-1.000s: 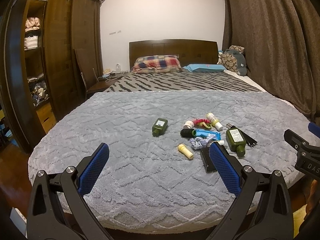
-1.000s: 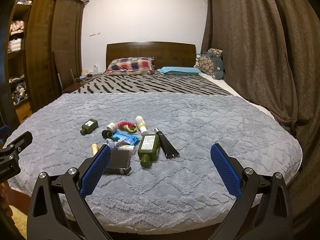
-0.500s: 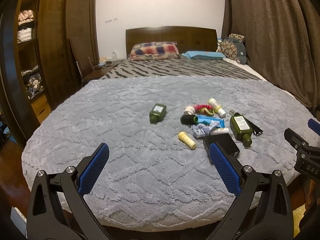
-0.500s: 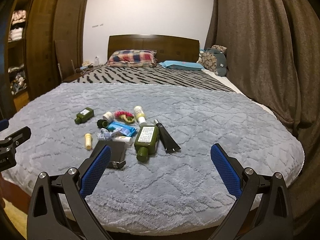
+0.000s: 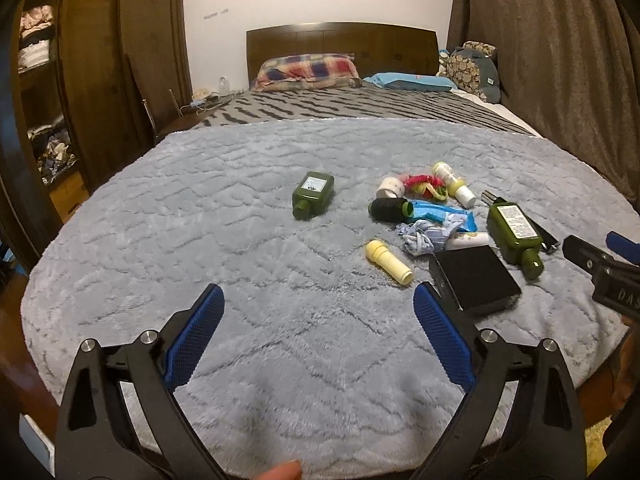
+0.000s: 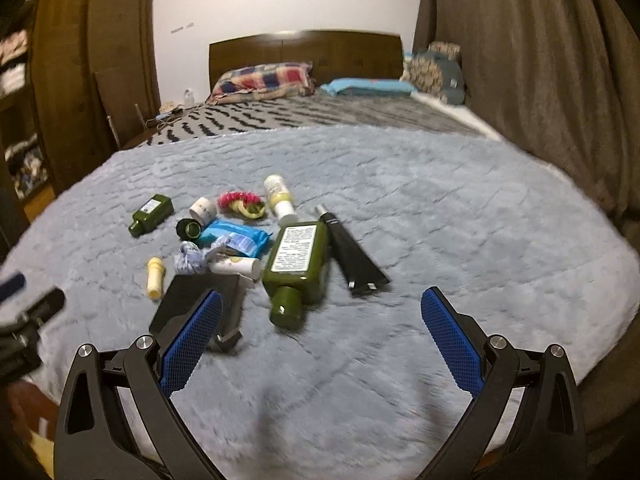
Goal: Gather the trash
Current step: 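Grasp the yellow tube with the left tool while the right grasps the green lotion bottle, then lower both held items below the bed edge and open both tools over the bin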
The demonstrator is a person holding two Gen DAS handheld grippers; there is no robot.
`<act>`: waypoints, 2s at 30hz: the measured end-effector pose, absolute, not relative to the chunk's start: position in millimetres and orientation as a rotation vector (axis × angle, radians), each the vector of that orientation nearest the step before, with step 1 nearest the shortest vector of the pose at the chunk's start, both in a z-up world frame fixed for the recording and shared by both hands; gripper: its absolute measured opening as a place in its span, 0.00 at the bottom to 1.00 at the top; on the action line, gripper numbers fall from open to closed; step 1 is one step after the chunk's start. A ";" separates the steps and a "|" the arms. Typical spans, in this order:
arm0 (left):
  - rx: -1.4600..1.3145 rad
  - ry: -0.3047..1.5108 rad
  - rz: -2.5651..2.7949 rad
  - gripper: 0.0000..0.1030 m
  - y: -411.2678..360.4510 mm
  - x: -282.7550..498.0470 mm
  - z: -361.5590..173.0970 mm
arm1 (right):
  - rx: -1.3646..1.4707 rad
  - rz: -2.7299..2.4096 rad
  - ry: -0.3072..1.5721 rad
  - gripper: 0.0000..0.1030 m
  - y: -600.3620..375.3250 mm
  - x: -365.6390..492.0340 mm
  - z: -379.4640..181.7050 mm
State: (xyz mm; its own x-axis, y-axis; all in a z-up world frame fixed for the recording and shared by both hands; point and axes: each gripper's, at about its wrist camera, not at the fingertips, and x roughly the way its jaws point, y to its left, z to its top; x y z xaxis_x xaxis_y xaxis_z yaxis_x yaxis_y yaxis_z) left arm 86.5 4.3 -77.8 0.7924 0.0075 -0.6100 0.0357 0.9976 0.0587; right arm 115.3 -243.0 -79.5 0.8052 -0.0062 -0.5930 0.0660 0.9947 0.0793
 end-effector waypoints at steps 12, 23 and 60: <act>0.029 0.756 -0.121 0.74 -20.7 148.7 -112.7 | 0.160 -0.022 0.686 0.69 -235.9 169.2 -104.4; 0.026 0.851 -0.143 0.46 -33.7 197.1 -144.3 | 0.137 -0.024 0.757 0.60 -230.2 198.3 -130.0; 0.052 0.655 -0.296 0.16 -27.2 -38.2 -65.4 | 0.085 0.169 0.642 0.54 -234.7 -36.6 -71.5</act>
State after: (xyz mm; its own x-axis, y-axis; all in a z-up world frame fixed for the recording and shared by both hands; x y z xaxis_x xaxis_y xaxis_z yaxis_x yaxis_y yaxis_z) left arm -38.2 -27.2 -65.4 0.7524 -0.2548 -0.6074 0.2876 0.9567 -0.0451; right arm -36.6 -234.7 -71.5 0.7876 0.1833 -0.5882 -0.1307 0.9827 0.1312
